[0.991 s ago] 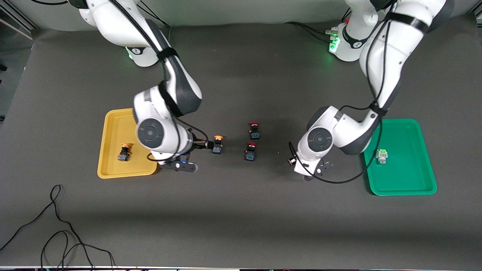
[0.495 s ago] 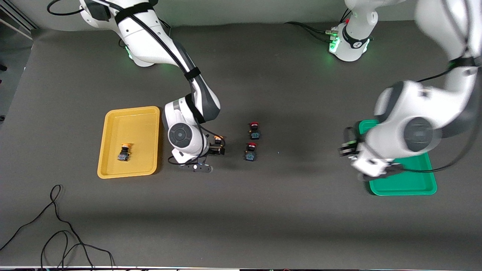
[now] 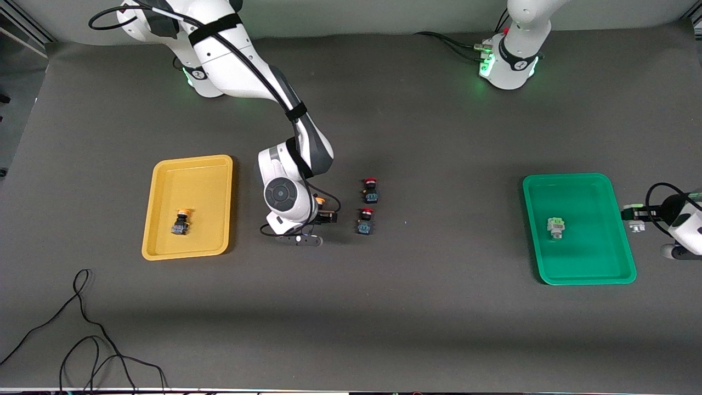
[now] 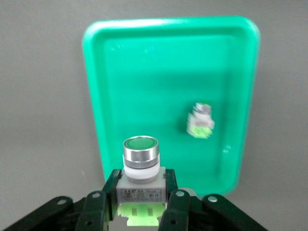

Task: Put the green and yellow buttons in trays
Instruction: 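Place the green button in the green tray while the right gripper grasps orange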

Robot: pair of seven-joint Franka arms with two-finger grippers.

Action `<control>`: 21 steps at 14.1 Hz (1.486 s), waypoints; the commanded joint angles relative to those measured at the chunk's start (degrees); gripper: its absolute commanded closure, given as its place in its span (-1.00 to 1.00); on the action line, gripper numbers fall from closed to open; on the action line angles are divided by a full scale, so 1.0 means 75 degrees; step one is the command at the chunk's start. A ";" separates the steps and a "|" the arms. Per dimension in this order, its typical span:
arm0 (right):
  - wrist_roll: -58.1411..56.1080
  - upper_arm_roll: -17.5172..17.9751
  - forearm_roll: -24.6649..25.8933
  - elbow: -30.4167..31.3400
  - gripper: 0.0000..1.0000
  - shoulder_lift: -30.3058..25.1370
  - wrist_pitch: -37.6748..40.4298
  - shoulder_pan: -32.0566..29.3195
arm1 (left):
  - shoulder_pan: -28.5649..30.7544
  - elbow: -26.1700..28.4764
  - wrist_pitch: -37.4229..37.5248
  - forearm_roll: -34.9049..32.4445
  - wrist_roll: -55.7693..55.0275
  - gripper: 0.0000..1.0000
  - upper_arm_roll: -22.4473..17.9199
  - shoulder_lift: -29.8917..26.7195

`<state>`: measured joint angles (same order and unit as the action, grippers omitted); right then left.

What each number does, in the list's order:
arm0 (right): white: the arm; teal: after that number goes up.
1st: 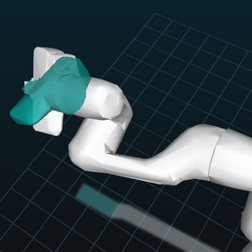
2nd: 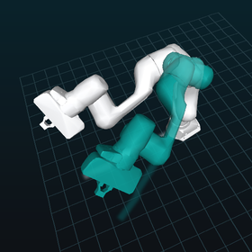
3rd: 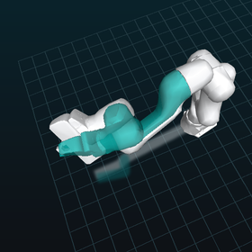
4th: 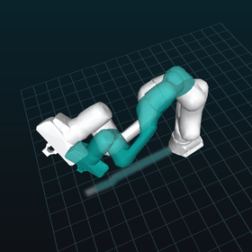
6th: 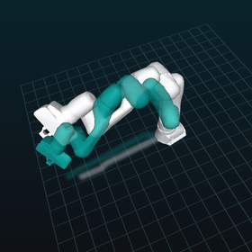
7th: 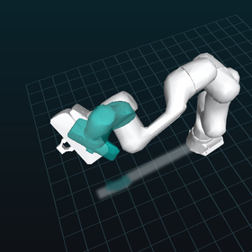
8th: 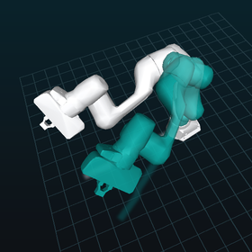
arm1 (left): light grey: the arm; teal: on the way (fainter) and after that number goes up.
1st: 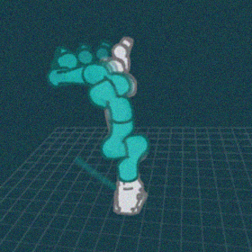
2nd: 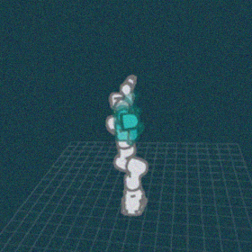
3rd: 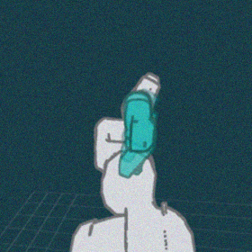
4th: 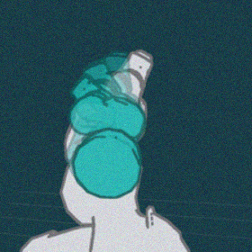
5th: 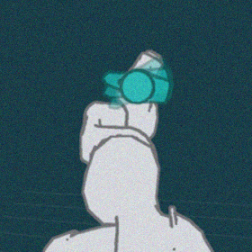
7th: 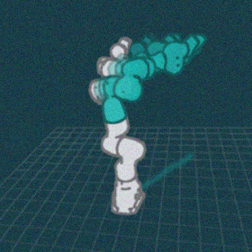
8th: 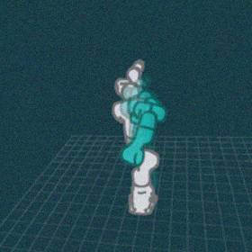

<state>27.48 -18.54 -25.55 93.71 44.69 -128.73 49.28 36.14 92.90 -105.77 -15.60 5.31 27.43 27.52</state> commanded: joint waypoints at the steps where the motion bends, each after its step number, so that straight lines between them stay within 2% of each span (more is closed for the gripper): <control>1: 0.0109 -0.0118 -0.0180 0.0080 1.00 -0.0098 -0.0121 0.0121 | -0.0085 0.1227 -0.1734 -0.0416 -0.0133 0.93 -0.0245 0.0232; 3: 0.0168 -0.0141 -0.0180 0.0068 1.00 -0.0262 -0.0062 0.0039 | -0.0085 0.1733 -0.2768 -0.0626 -0.0145 0.92 -0.0575 0.0502; 5: 0.0132 -0.0246 -0.0180 0.0022 1.00 -0.0624 0.0450 -0.0020 | -0.0155 0.1805 -0.2983 -0.0709 -0.0168 0.87 -0.0704 0.0690; 6: 0.0109 -0.0397 -0.0180 -0.0014 1.00 -0.0916 0.0860 -0.0043 | -0.0155 0.1793 -0.2983 -0.0790 -0.0168 0.77 -0.0728 0.0783; 7: 0.0004 -0.0654 -0.0156 -0.0026 1.00 -0.1221 0.1270 -0.0043 | -0.0167 0.1747 -0.2937 -0.0872 -0.0110 -0.02 -0.0717 0.0784; 8: -0.0101 -0.0865 -0.0087 -0.0037 1.00 -0.1549 0.1738 -0.0043 | -0.0213 0.1642 -0.2774 -0.0896 -0.0075 -0.99 -0.0717 0.0726; 9: -0.0415 -0.1134 -0.0039 -0.0037 1.00 -0.1830 0.2207 -0.0043 | -0.0330 0.1455 -0.2447 -0.0885 -0.0086 -1.00 -0.0705 0.0633; 12: -0.1959 -0.2270 -0.0039 -0.0061 1.00 -0.2266 0.3590 -0.0043 | -0.0355 0.0367 -0.0412 -0.0803 -0.0017 -1.00 -0.0472 0.0118; 15: -0.3647 -0.3209 0.0136 0.0044 1.00 -0.2232 0.4097 -0.0043 | -0.0272 -0.0327 0.0927 -0.0768 0.0066 -1.00 -0.0015 -0.0549; 16: -0.3943 -0.3397 0.0137 0.0195 1.00 -0.2197 0.4087 -0.0043 | -0.0272 -0.0398 0.1209 -0.0663 0.0089 -1.00 0.0079 -0.0877; 18: -0.4563 -0.3551 0.0148 0.0465 1.00 -0.2069 0.3842 -0.0090 | -0.0261 -0.0387 0.1737 0.0107 0.0124 -1.00 0.0127 -0.1696; 21: -0.5583 -0.3598 0.0148 0.1389 1.00 -0.2021 0.2533 -0.0266 | -0.0307 -0.0340 0.2371 0.1081 0.0277 -1.00 0.0127 -0.2845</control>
<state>-9.60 -45.22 -25.12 99.78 29.58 -104.20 47.26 34.13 88.55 -90.24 -11.21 5.78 28.98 12.22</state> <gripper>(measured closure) 0.590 0.000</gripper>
